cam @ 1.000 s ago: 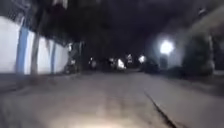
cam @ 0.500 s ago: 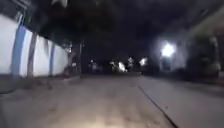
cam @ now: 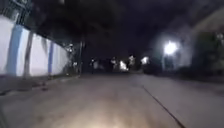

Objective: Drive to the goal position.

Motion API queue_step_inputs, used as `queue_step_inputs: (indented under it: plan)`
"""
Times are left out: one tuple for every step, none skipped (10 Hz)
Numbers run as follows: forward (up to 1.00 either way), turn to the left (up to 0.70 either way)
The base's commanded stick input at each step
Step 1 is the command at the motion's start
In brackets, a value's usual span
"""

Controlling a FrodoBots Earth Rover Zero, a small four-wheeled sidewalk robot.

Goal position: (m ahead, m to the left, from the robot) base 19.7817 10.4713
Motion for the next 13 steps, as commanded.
queue_step_inputs:
  plan:
    - [0.70, 0.00]
    - [0.70, 0.00]
    - [0.70, 0.00]
    - [0.70, 0.00]
    - [0.70, 0.00]
    - [0.70, 0.00]
    - [0.70, 0.00]
    - [0.70, 0.00]
    - [0.70, -0.09]
    - [0.70, -0.35]
    - [0.70, -0.35]
    - [0.70, -0.35]
    - [0.70, -0.35]
